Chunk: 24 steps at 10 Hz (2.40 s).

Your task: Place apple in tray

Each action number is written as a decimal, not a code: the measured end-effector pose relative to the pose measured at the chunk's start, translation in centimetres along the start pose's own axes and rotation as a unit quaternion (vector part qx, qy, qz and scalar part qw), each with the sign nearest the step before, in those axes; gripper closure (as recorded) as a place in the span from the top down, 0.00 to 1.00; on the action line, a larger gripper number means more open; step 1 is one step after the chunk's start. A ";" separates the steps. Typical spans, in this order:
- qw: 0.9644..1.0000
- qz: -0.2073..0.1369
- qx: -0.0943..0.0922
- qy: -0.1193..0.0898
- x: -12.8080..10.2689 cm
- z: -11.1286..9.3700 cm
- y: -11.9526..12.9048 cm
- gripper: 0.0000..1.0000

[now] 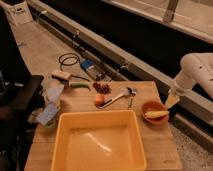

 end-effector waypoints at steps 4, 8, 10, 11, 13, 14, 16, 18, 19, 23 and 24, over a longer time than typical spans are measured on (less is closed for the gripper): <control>1.000 0.000 0.000 0.000 0.0 0.0 0.0 0.62; 1.000 0.000 0.000 0.000 0.0 0.0 0.0 0.62; 1.000 0.000 0.000 0.000 0.0 0.0 0.0 0.62; 1.000 0.000 0.000 0.000 0.0 0.0 0.0 0.62; 1.000 -0.010 0.008 -0.005 -0.2 -0.4 -0.2 0.62; 1.000 -0.020 0.011 -0.011 -0.7 -1.1 -0.9 0.62; 0.998 -0.050 0.011 -0.024 -3.8 -2.2 -2.3 0.62; 0.996 -0.084 0.005 -0.040 -8.3 -3.0 -2.9 0.62; 0.993 -0.105 -0.003 -0.058 -11.5 -3.5 -2.0 0.62; 0.986 -0.136 -0.013 -0.095 -15.8 -4.4 0.7 0.62; 0.986 -0.135 -0.013 -0.095 -15.8 -4.4 0.7 0.62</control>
